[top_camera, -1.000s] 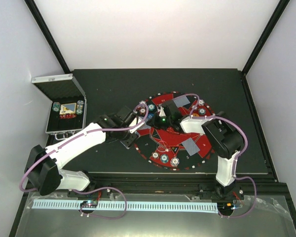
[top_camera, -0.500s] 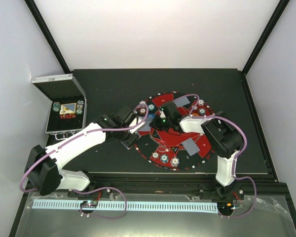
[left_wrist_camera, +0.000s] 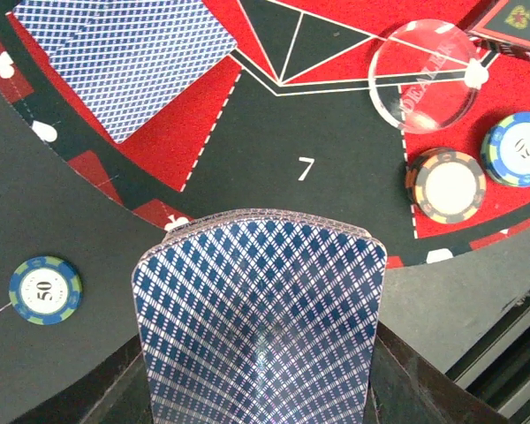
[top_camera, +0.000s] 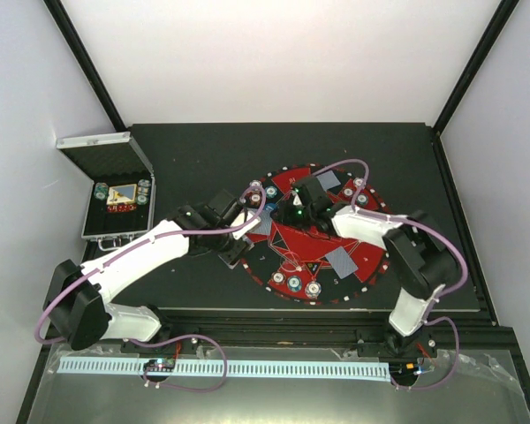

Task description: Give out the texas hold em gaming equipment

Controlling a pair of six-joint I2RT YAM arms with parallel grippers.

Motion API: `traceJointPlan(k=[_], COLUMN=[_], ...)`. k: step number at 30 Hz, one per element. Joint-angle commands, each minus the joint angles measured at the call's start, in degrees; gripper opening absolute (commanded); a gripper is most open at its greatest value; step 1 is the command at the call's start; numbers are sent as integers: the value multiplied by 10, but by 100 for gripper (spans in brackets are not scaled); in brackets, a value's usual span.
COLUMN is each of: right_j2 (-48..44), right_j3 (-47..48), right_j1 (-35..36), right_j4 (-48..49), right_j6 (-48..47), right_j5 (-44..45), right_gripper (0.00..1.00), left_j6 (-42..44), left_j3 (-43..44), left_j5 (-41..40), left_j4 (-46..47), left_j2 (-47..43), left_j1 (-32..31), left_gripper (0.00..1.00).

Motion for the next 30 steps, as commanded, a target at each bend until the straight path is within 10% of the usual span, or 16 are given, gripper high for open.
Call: traceJointPlan(k=[1,13,30], right_j2=[-85,-318,-261], right_j3=[-28,-196,-249], right_j1=[-7,-50,15], right_j4=[-26,-46,62], right_j6=[-52,-184,-181], right_j5=[33,-234,-389], right_gripper=[48,68,73], left_j6=[14,18,17], left_j3=[-7,-37,1], left_j5=[38,90,90], left_j4=[17,46,13], left_j2=[-35,-54,21], left_j1=[-3,-104,-167], left_gripper=[52,52,52])
